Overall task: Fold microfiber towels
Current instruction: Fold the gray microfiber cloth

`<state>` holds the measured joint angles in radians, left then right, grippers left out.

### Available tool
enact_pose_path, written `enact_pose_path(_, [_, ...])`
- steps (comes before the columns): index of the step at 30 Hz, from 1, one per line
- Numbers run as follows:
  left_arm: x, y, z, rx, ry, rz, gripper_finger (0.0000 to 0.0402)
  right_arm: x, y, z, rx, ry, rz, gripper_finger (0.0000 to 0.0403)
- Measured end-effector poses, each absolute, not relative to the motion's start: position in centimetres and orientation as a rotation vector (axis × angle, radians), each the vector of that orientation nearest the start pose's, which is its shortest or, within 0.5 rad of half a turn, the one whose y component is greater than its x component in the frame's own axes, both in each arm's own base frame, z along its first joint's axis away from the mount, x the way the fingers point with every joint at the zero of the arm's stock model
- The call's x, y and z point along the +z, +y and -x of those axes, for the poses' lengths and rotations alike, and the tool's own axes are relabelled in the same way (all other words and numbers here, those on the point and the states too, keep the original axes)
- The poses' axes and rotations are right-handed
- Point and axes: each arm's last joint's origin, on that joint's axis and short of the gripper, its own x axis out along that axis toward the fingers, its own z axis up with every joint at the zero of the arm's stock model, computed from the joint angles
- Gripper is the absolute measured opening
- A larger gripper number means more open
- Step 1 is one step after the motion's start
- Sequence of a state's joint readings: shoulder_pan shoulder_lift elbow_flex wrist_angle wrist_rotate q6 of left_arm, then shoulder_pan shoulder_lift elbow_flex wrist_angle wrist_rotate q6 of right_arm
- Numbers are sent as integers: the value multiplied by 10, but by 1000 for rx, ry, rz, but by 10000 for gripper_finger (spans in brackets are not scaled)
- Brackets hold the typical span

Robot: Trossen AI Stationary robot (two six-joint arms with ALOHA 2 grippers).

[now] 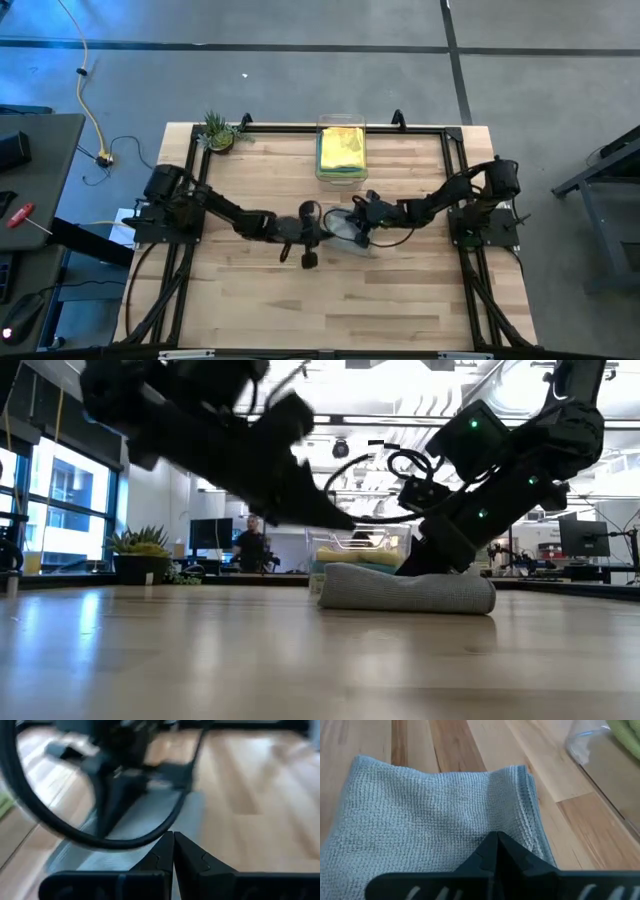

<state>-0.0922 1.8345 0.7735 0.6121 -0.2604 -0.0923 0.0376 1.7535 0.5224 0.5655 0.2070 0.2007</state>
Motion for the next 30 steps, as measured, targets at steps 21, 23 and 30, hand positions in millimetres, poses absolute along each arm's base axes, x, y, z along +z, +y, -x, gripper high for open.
enact_pose_path(21, [73,-23,-349,195,577,34,0,110,2,-289,-183,486,-180,0])
enact_pose_path(23, [73,-23,-349,193,577,27,0,110,1,-291,-176,459,-167,0])
enact_pose_path(30, [73,-23,-349,191,578,25,0,88,-15,-295,-228,481,-142,0])
